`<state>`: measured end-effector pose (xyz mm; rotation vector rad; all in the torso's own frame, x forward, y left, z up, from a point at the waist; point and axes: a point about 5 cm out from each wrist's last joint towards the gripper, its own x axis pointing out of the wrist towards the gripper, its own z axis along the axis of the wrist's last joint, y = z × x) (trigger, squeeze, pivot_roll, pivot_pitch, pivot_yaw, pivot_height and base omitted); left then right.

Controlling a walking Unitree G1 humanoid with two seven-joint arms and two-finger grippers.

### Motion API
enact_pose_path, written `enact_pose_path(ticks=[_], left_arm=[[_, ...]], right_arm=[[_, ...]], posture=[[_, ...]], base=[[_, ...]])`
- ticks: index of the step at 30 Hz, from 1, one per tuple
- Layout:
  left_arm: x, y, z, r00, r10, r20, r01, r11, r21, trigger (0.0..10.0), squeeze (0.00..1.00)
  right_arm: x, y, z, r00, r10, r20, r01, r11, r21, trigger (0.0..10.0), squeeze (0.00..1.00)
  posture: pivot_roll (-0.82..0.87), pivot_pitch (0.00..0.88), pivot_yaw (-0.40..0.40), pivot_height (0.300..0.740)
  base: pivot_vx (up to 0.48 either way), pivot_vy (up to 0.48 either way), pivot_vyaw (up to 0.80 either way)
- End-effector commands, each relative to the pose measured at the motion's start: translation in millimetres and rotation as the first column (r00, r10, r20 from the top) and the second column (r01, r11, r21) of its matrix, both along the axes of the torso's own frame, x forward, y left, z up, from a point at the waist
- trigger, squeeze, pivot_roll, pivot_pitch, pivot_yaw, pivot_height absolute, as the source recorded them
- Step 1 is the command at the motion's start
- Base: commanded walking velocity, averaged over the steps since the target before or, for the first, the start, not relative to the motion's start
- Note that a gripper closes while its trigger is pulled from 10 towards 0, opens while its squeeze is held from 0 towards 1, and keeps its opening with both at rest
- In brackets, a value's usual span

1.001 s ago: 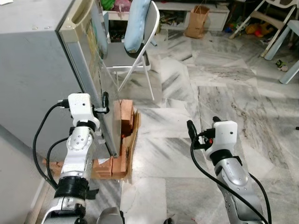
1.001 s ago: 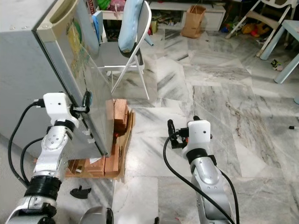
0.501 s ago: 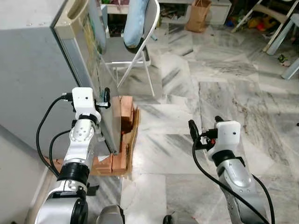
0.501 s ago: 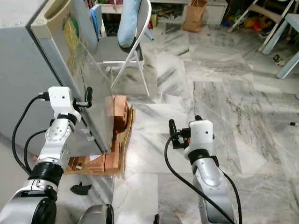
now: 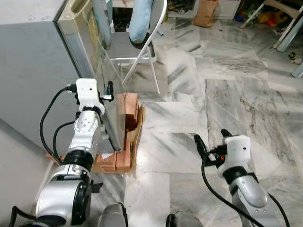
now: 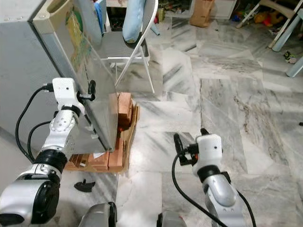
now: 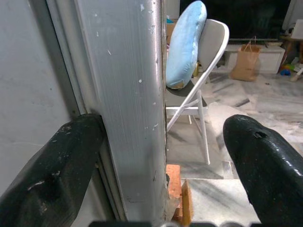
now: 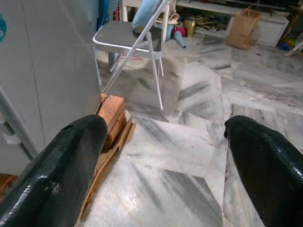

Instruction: Restocking fridge

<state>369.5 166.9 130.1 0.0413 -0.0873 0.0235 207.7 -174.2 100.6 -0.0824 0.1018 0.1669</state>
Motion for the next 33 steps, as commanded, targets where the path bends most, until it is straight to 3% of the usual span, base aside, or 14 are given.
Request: enact_pose_path(ticks=[1,3,5,9,10,11,12,14,15,16,18,19,25,33], left_arm=[[7.6,-10.3,14,0.998,-0.054,0.031,0.053,0.999,0.012,10.0,0.00],[10.4,-29.0,24,0.988,-0.139,0.070,0.138,0.990,0.026,10.0,0.00],[7.6,-86.6,50,0.911,-0.377,0.170,0.366,0.926,0.092,10.0,0.00],[-3.2,-130.2,64,0.821,-0.528,0.216,0.516,0.849,0.112,10.0,0.00],[-24.6,-180.4,82,0.686,-0.676,0.269,0.668,0.732,0.133,10.0,0.00],[-24.6,-180.4,82,0.686,-0.676,0.269,0.668,0.732,0.133,10.0,0.00],[-47.3,-216.9,97,0.565,-0.762,0.318,0.760,0.630,0.160,10.0,0.00],[-57.6,-231.1,103,0.510,-0.792,0.335,0.792,0.585,0.177,10.0,0.00],[-72.7,-253.5,108,0.432,-0.830,0.353,0.822,0.524,0.224,10.0,0.00],[-74.7,-257.8,107,0.423,-0.836,0.351,0.826,0.515,0.229,10.0,0.00],[-69.6,-255.8,101,0.444,-0.834,0.329,0.821,0.525,0.225,10.0,0.00],[-56.2,-242.7,96,0.518,-0.795,0.316,0.783,0.590,0.200,10.0,0.00],[-26.4,-178.3,67,0.704,-0.670,0.237,0.655,0.741,0.149,10.0,0.00],[-41.1,-91.6,-12,0.860,-0.508,0.049,0.501,0.859,0.105,10.0,0.00]], right_arm=[[-0.2,-1.0,5,1.000,-0.002,0.016,0.002,1.000,-0.003,10.0,0.00],[0.0,-0.2,5,1.000,0.002,0.016,-0.002,1.000,0.001,10.0,0.00],[-0.6,2.6,3,1.000,0.029,0.001,-0.029,1.000,0.004,10.0,0.00],[-2.6,4.2,-2,0.999,0.042,-0.023,-0.043,0.999,-0.010,10.0,0.00],[-3.3,5.0,-7,0.998,0.042,-0.044,-0.042,0.999,-0.012,10.0,0.00],[-3.3,5.0,-7,0.998,0.042,-0.044,-0.042,0.999,-0.012,10.0,0.00],[-2.1,5.8,-9,0.998,0.042,-0.052,-0.043,0.999,-0.014,10.0,0.00],[-1.0,6.3,-10,0.998,0.042,-0.053,-0.043,0.999,-0.011,10.0,0.00],[1.2,7.6,-12,0.998,0.044,-0.055,-0.045,0.999,-0.007,10.0,0.00],[1.9,8.1,-12,0.997,0.045,-0.055,-0.046,0.999,-0.006,10.0,0.00],[3.3,9.5,-13,0.997,0.047,-0.054,-0.048,0.999,-0.006,10.0,0.00],[4.4,11.3,-14,0.997,0.052,-0.052,-0.052,0.999,-0.004,10.0,0.00],[5.6,13.1,-16,0.998,0.046,-0.044,-0.045,0.999,0.018,10.0,0.00],[13.9,11.5,-15,1.000,-0.012,-0.007,0.012,1.000,0.014,10.0,0.00]], posture=[[-0.05,0.146,0.012,0.740],[-0.04,0.145,0.012,0.740],[-0.03,0.137,0.011,0.740],[-0.02,0.132,0.013,0.740],[-0.02,0.126,0.013,0.740],[-0.02,0.126,0.013,0.740],[-0.01,0.123,0.015,0.740],[-0.01,0.118,0.017,0.740],[-0.01,0.111,0.019,0.740],[-0.01,0.111,0.019,0.740],[-0.01,0.106,0.022,0.740],[-0.01,0.102,0.027,0.740],[0.00,0.094,0.036,0.740],[0.02,0.078,0.039,0.740]], base=[[0.000,0.000,0.00],[0.000,0.000,0.00],[0.000,0.000,0.00],[0.000,0.000,0.00],[0.000,0.000,0.00],[0.000,0.000,0.00],[0.000,0.000,0.00],[0.000,0.000,0.00],[0.000,0.000,0.00],[0.000,0.000,0.00],[0.000,0.000,0.00],[0.000,0.000,0.00],[0.000,0.000,0.00],[0.062,-0.266,-0.30]])
